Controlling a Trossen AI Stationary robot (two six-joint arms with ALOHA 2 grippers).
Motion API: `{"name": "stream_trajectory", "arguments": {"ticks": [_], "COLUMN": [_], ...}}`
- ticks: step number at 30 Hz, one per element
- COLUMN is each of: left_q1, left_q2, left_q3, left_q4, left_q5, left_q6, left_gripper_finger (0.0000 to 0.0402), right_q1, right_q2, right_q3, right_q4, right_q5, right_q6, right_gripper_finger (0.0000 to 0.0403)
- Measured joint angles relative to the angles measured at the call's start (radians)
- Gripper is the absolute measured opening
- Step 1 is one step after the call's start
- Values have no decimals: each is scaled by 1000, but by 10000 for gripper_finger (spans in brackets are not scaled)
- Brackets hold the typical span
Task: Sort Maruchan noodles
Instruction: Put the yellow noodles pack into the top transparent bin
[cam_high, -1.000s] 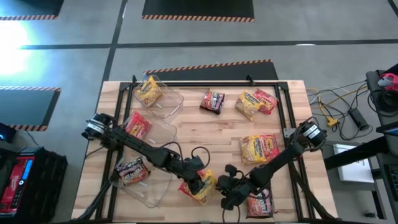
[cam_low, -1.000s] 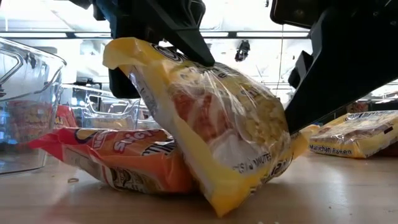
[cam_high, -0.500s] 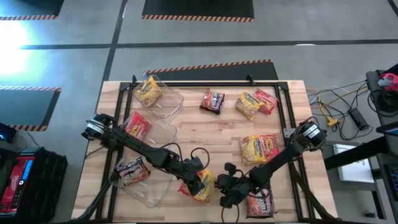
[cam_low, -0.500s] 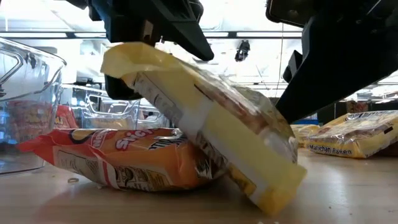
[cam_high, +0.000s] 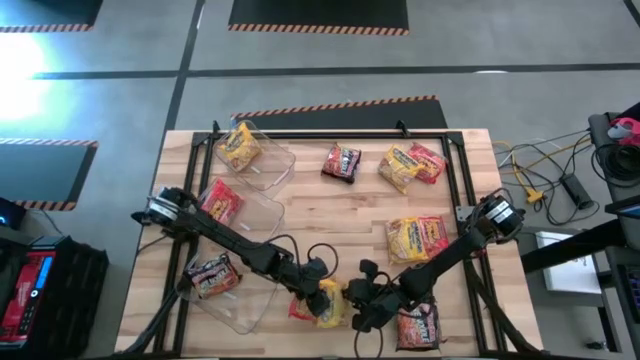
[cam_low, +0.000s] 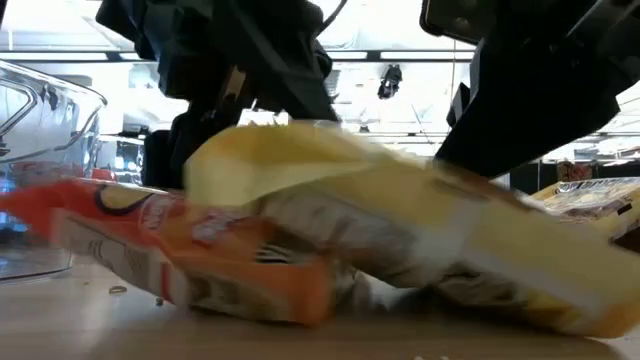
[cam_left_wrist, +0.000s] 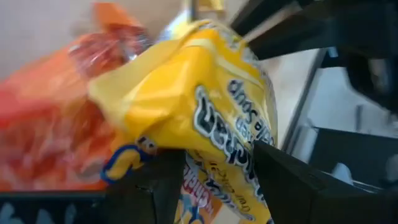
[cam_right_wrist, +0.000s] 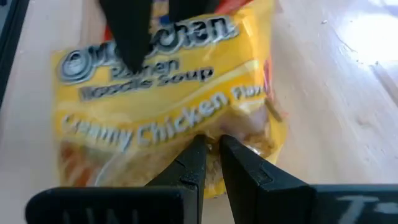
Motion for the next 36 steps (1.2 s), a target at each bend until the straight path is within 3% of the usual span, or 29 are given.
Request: {"name": "stream_trajectory", "arguments": {"ticks": [13,23,36], "left_q1": [6,9,20], "left_q2": [0,-3,-20], "left_q3": [-1,0,10], "left_q4": [21,4,11], "left_q5": [-6,9,9], "left_q6": [21,10,86], "left_gripper_finger": [176,144,126], "right_q1": [3,11,43], "right_q2": [27,15,-126], "right_q3": [1,0,-2], "right_q4": [17,11,-240], "right_q5": [12,4,-94], "right_q6": [-16,-16,119], "right_gripper_finger": [43,43,43]}}
